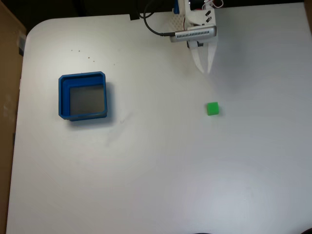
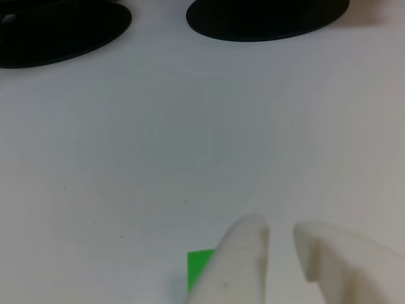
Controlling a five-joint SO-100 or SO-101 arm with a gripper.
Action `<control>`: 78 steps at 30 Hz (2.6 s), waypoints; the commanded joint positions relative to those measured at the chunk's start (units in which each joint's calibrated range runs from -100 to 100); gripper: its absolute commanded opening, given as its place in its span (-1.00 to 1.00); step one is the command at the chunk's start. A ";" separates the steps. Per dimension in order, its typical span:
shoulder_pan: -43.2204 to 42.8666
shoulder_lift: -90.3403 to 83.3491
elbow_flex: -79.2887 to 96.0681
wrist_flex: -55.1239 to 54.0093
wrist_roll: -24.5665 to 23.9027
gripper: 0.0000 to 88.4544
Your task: Pick up green cube and drop it in the blue box
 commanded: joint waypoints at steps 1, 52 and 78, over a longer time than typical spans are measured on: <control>-0.23 -0.91 0.00 -1.28 0.10 -0.99; -4.92 48.57 -50.68 29.37 0.20 -0.99; -9.91 59.27 -56.64 30.11 0.15 -0.96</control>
